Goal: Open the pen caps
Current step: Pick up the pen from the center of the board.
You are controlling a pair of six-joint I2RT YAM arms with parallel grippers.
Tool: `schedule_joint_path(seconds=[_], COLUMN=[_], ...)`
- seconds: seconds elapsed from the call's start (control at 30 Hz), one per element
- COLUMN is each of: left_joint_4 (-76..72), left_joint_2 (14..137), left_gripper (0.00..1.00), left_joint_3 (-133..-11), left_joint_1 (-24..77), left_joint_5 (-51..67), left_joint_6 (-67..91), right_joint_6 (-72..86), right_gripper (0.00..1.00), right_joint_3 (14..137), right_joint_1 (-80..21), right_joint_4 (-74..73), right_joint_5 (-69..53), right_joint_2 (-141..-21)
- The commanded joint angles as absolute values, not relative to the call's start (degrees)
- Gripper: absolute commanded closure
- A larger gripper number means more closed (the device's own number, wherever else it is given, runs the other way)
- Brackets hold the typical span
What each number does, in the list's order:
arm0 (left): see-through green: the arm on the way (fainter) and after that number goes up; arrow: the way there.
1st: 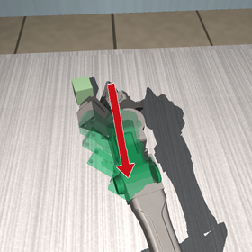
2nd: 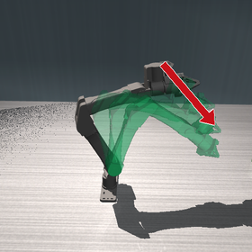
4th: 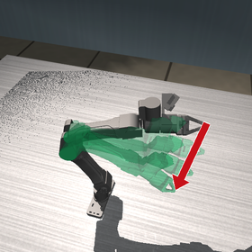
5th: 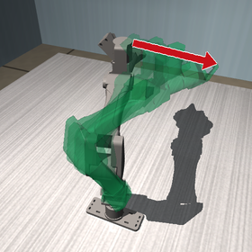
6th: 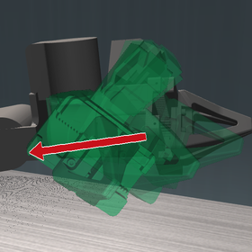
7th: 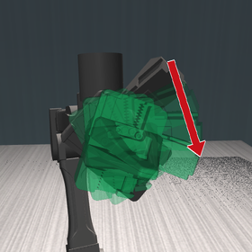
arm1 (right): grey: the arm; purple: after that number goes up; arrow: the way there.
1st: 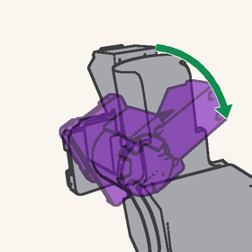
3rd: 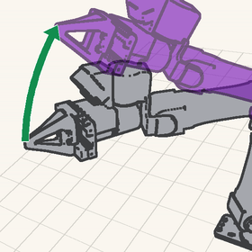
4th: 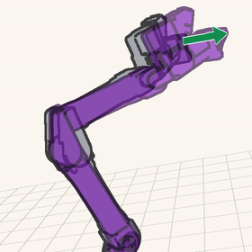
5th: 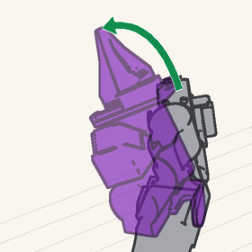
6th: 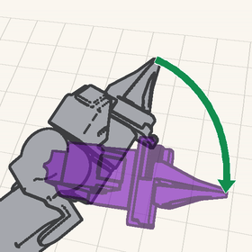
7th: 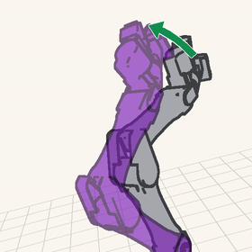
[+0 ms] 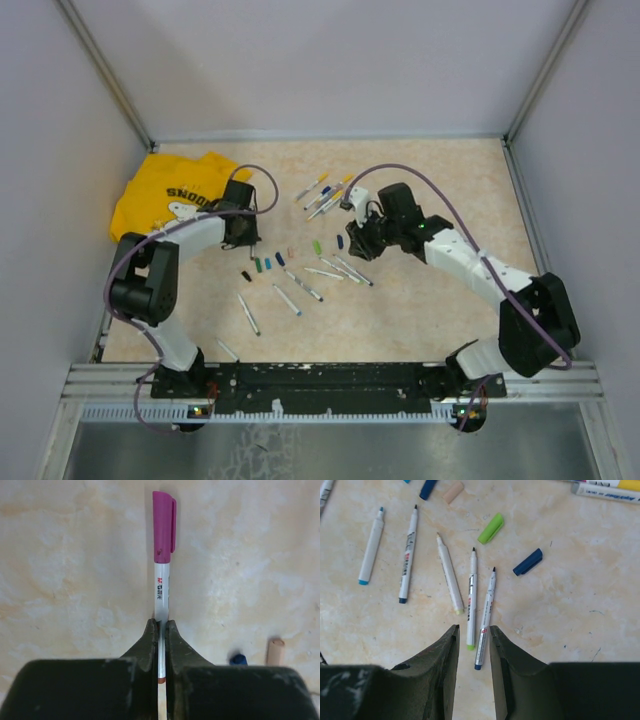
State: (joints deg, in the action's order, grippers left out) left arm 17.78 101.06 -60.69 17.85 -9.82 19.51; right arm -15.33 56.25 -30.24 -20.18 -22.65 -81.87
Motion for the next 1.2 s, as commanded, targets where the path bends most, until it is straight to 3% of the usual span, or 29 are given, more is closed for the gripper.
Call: schedule_joint_path(seconds=[0.0,0.3,0.57,0.83,1.03,1.17], left_joint_4=[14.64,3.0,-25.04,-45.24,-52.73,-56.89], left_joint_2=[93.82,76.99,60.81,53.53,56.61,58.93], left_gripper=[1.0,1.0,1.0,1.0,1.0,1.0], left_joint_3=[-57.65,-47.62,-31.54,-23.36,-22.33,-21.86], left_joint_1=[18.1,18.24,20.28,33.49,42.13,46.65], left_joint_5=[-2.49,9.66,28.25,18.42,10.07,4.38], left_joint_6=[19.69,22.06,33.69,37.32,35.14,32.96], right_joint_6=[-15.59,-10.43,-1.12,12.35,27.02,29.95], right_gripper=[0.7,0.69,0.69,0.61,0.37,0.36], right_joint_3=[55.91,50.91,46.31,38.73,31.87,31.41], right_joint_1=[-30.32,-28.0,-26.61,-26.37,-26.36,-26.41], right_joint_4=[-17.51,-9.53,1.48,22.44,43.56,44.94], right_joint_5=[-28.77,-40.7,-46.77,-55.31,-57.02,-55.99], right_joint_2=[-74.42,-63.52,-60.12,-62.59,-63.91,-64.09])
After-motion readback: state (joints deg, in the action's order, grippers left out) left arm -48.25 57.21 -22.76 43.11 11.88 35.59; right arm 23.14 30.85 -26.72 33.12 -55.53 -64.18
